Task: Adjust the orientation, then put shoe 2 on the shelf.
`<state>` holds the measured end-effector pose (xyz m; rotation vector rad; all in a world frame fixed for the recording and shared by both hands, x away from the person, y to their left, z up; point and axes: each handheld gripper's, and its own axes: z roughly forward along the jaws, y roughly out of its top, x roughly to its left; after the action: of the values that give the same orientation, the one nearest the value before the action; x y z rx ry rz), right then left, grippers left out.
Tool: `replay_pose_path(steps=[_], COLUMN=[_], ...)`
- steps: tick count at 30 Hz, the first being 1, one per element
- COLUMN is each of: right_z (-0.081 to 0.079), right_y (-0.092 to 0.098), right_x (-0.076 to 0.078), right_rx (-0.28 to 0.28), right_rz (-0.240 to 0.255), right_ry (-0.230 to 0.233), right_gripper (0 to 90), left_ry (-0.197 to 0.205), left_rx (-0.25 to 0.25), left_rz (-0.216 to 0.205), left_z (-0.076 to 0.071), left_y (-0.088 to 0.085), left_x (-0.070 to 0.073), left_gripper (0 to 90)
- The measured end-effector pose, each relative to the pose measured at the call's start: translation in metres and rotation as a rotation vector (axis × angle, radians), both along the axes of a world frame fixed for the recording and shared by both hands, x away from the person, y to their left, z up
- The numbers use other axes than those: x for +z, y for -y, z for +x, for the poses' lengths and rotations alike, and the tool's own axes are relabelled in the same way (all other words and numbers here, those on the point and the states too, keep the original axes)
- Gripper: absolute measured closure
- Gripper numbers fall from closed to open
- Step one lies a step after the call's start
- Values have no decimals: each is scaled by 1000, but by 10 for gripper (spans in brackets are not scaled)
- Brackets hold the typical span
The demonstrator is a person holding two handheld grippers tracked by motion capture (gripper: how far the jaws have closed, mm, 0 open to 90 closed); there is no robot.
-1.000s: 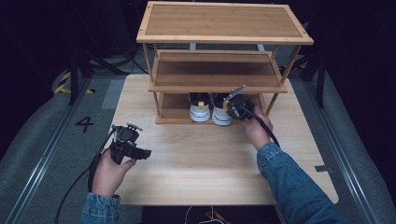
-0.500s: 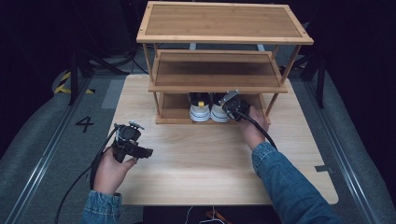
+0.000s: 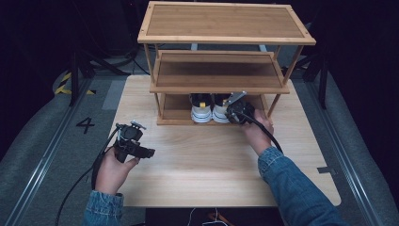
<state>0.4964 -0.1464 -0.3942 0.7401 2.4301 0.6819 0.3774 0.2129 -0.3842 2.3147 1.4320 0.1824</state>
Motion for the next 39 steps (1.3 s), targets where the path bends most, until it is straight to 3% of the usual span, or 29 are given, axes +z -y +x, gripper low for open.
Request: replay_pose_path(steps=[5,8,16,21,22,24,28,32,35,37,39], right_z=[-13,-24,-45,-57,-62,-65,-74,-81,-86,-87,-87], right_y=[11,23,52,74,88,94,120,146,163,174,184], right_x=[16,25,39,43,45,46,46,43,37,32,28], right_rx=[10,12,14,18,10,6,-17,-72,-114,-144,-177], right_rz=[65,95,149,176,214,229,274,293,331,299,310], right_ry=[-17,0,-9,-2,-8,-9,-7,-29,-38,-38,-20], right_gripper=[643,622,574,500,470,458,418,340,259,245,233], left_ry=[-2,0,-1,-5,-5,-1,15,22,21,25,27], left_rx=[-12,-30,-54,-58,-58,-60,-84,-81,-106,-106,-102], left_rz=[-1,5,9,7,8,4,10,11,20,24,16], left_z=[4,7,13,16,17,18,19,21,22,22,23], left_y=[5,8,17,19,19,19,19,14,6,1,-5], left_x=[1,1,0,-1,0,0,0,1,0,0,-1], left_gripper=[341,340,340,342,343,343,340,333,333,334,330])
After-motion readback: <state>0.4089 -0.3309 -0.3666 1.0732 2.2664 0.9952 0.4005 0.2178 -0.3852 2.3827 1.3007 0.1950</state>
